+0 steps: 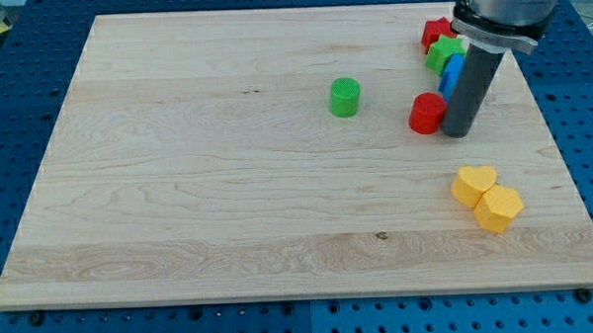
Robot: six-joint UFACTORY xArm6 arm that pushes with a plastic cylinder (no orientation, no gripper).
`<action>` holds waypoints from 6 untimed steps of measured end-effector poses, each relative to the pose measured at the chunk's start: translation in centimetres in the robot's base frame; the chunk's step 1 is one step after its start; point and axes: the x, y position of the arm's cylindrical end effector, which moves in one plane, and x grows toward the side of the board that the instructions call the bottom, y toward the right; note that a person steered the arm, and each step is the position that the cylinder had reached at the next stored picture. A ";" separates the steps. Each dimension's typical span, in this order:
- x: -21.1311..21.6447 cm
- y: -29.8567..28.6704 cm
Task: Slide the red circle closer to the green star
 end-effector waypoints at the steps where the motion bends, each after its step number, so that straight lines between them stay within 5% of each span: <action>1: -0.2 0.0; 6: -1.0 4.7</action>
